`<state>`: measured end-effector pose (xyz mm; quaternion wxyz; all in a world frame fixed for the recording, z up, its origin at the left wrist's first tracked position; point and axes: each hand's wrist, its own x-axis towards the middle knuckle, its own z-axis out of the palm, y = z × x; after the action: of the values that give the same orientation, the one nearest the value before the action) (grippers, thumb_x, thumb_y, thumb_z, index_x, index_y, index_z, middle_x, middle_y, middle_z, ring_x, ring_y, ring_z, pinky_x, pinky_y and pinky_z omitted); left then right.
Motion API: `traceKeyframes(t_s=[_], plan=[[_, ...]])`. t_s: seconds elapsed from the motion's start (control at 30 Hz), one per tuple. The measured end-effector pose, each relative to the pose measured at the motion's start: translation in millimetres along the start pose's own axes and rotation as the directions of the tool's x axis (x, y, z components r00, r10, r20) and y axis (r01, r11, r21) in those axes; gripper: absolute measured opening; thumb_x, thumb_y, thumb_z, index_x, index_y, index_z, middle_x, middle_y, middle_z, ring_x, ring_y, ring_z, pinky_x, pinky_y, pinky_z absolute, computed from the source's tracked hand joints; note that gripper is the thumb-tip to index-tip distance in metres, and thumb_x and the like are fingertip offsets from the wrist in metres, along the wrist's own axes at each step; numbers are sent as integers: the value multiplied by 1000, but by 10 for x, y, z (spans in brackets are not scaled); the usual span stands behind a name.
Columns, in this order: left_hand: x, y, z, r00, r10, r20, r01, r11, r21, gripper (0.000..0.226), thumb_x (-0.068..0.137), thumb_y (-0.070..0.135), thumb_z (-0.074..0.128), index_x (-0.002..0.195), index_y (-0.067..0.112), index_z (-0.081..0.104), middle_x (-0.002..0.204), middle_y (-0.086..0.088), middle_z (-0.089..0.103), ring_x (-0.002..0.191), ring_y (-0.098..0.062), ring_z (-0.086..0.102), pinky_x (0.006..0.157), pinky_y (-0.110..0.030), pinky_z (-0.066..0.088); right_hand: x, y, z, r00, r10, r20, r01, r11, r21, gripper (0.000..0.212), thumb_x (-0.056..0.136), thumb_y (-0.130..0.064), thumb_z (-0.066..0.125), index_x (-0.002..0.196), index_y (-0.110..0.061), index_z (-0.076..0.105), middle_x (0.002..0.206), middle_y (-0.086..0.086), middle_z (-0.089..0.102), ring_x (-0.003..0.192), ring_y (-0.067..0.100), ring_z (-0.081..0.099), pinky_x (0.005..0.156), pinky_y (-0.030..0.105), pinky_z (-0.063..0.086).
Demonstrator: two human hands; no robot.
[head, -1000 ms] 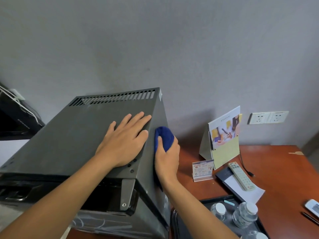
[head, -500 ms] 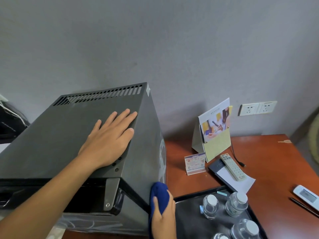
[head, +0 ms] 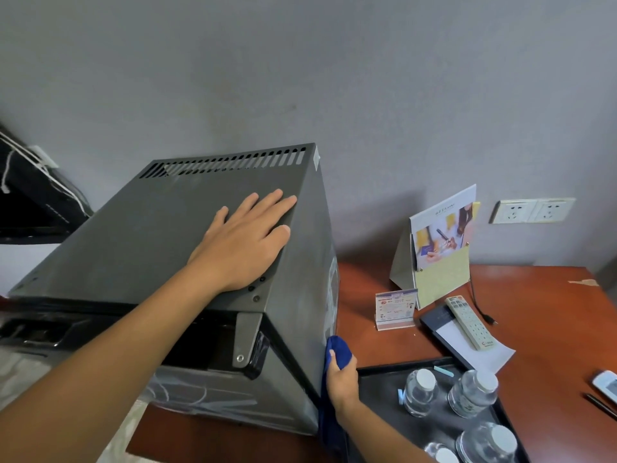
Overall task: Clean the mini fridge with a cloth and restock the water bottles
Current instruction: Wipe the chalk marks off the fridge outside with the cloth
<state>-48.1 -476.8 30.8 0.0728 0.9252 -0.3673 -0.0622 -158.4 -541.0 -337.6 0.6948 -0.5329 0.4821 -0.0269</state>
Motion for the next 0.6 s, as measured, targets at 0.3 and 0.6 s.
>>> traceKeyframes(t_s=[0.3,0.6], plan=[[-14,-38,0,1000,6,14,-6,1000,29,70,91,66,18,158,52,6,167,27,-2,157,-7,-4,127,-52,0,-983,101,-222,927,-354,120,345,934,94,62,85,-56,65,142,-40,45,142,-20,54,133,-1,48,117,32,36],[-26,-29,19,1000,21,22,-22,999,48,80,84,72,23,159,50,6,168,25,-3,157,-9,-4,126,-54,1,-897,-76,-164,922,-380,76,375,924,70,74,80,-66,57,147,-37,40,147,-14,48,138,3,43,120,33,32]])
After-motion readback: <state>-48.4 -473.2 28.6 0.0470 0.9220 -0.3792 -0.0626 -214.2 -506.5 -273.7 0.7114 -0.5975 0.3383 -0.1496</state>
